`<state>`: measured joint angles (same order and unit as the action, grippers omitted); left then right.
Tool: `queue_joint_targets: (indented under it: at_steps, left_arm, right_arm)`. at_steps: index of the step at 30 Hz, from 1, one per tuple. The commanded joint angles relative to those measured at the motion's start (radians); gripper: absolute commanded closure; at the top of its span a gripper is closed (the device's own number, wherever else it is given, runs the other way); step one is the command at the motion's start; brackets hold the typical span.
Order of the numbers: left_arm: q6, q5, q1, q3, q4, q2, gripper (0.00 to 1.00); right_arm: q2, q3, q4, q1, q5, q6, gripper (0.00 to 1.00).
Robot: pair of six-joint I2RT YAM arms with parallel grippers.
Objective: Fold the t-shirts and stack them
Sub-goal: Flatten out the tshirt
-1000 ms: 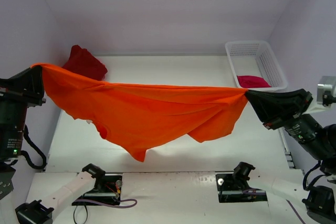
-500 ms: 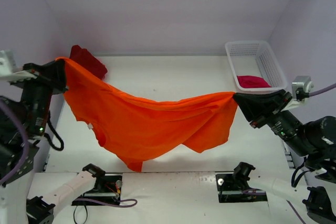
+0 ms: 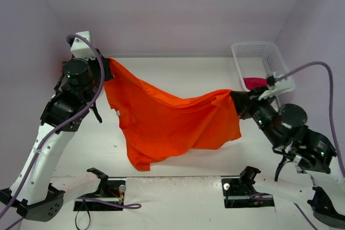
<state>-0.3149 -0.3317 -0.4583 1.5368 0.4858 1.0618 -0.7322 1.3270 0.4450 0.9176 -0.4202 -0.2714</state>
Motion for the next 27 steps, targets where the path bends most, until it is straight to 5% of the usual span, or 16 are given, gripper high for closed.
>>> queue_joint_targets:
  at_steps: [1, 9, 17, 27]
  left_arm:
    - [-0.013, -0.004, 0.0, 0.006, -0.125, 0.001, 1.0]
    - [-0.018, -0.02, 0.007, -0.02, -0.141, 0.055, 1.0]
    - [-0.012, -0.024, 0.024, -0.018, -0.144, 0.066, 1.0]
    - [-0.007, -0.01, 0.043, -0.035, -0.168, 0.092, 1.0]
  right_arm:
    - [-0.087, -0.018, -0.034, 0.0, -0.124, -0.023, 1.0]
    - [-0.303, 0.001, -0.029, -0.091, -0.037, 0.024, 1.0]
    - [-0.423, 0.083, -0.08, -0.443, 0.254, 0.119, 1.0]
    - [-0.452, 0.069, -0.127, -0.635, 0.454, 0.146, 1.0]
